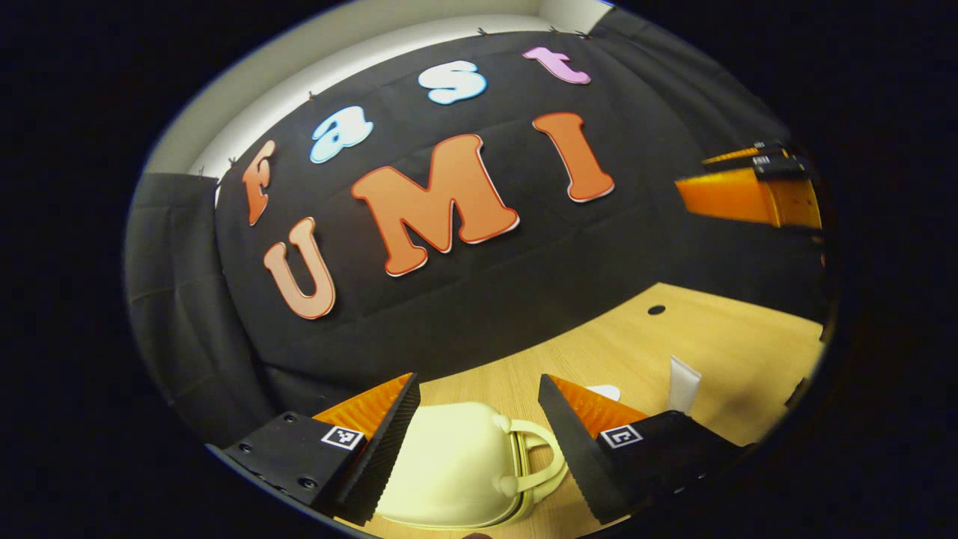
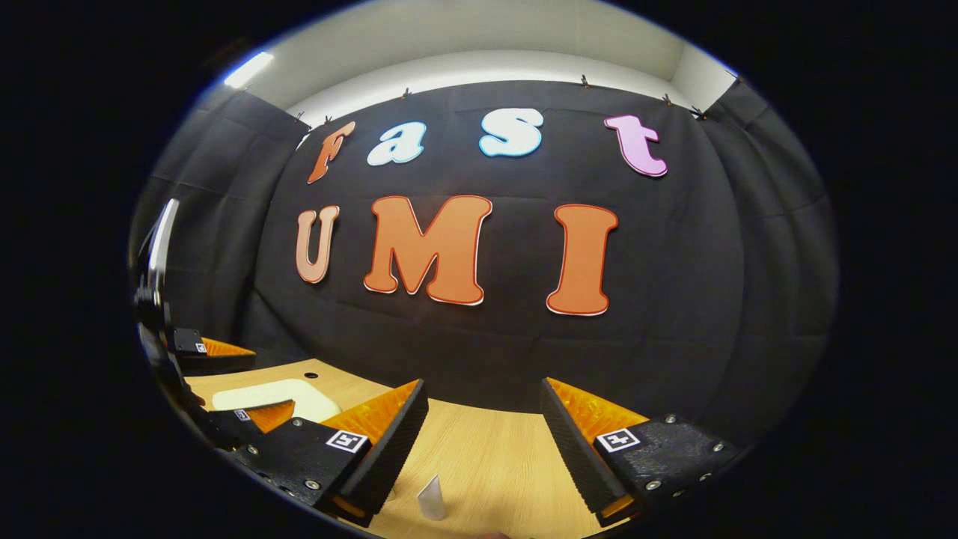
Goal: First open the suitcase, pack the skin care products into it, and then close the suitcase.
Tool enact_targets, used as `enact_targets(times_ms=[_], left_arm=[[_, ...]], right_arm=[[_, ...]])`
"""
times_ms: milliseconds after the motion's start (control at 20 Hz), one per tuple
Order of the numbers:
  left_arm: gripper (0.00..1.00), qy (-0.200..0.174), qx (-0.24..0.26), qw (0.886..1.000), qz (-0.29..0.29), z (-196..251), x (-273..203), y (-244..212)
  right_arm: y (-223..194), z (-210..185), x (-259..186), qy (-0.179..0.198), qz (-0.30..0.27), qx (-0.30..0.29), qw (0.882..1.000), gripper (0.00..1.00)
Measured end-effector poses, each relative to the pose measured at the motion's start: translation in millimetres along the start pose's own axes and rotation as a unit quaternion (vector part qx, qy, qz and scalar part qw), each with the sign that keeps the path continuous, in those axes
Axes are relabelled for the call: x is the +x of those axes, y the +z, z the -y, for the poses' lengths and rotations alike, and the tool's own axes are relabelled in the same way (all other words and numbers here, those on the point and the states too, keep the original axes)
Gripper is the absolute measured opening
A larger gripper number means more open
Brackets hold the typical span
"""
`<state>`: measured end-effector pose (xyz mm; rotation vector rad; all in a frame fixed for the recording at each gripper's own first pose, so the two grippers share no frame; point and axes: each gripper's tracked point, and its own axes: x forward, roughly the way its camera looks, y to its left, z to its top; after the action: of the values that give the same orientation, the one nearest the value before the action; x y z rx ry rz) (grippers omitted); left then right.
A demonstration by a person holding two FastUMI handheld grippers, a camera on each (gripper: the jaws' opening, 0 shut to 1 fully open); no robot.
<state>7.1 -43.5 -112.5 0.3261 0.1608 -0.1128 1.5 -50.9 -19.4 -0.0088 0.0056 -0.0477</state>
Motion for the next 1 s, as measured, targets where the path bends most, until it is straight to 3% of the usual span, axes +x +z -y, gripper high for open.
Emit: enact_targets(times_ms=[250,450,800,1000], left_arm=[[0.97,-0.049,0.074,0.994,-0.071,35.3,15.6,-56.2],[0.97,-0.063,0.128,0.985,-0.100,53.8,25.6,-94.1],[0.97,-0.078,0.163,0.967,-0.181,64.3,38.3,-146.0],[0.89,-0.085,0.213,0.954,-0.191,72.9,45.4,-160.4]], right_arm=[[-3.9,24.6,8.9,-0.014,-0.006,-0.010,1.000,0.95],[-6.6,42.4,13.9,-0.026,-0.010,-0.028,0.999,0.95],[-10.0,54.3,20.6,-0.030,-0.013,-0.026,0.999,0.95],[-14.7,56.6,20.3,-0.029,-0.021,-0.014,0.999,0.96]])
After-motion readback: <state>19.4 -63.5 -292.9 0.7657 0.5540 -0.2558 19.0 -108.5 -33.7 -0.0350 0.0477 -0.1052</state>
